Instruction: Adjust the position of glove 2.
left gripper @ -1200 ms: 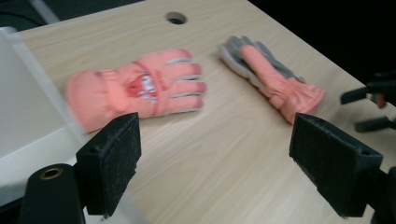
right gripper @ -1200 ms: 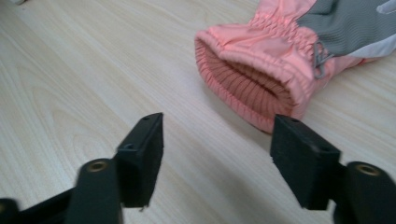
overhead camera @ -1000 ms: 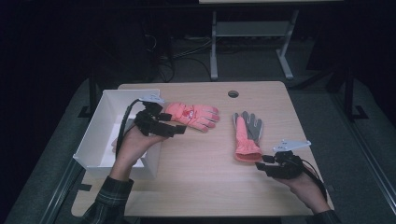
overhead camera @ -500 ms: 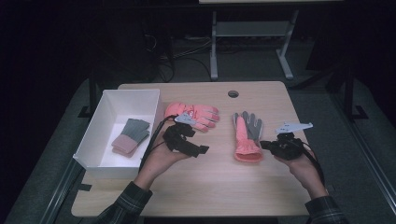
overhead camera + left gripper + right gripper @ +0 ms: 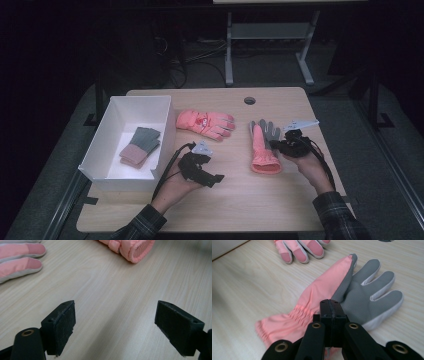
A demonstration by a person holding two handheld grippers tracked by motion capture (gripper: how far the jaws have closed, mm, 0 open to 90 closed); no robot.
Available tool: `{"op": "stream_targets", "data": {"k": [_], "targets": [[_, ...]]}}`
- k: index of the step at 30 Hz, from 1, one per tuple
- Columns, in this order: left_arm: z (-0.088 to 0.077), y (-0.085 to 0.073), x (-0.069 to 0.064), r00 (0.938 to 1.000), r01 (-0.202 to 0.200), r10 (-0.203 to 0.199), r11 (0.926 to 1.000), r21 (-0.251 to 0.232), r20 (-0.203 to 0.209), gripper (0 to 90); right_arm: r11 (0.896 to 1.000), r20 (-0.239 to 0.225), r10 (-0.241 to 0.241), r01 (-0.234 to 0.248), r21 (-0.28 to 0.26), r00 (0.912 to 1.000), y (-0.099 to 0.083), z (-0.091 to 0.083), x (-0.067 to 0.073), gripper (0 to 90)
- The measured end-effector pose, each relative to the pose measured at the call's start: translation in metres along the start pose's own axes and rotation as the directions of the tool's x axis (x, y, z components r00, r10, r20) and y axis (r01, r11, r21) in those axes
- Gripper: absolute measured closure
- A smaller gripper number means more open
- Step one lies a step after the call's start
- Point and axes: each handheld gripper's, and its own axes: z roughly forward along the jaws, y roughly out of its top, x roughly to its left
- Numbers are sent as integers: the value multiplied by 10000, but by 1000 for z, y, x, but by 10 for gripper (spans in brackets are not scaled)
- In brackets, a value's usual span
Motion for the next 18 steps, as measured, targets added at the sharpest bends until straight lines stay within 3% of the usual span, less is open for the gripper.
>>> {"op": "stream_targets", "data": {"k": [10,18], "targets": [[12,-7,-4,9996,-288,289,9993,219,-19,165,9977,36,78,-80,678,10000,-3,20,-5,900],[13,-8,-3,9999,-115,115,9997,219,9,164,9959,-263,-314,335,840,9992,-11,16,14,900]]}}
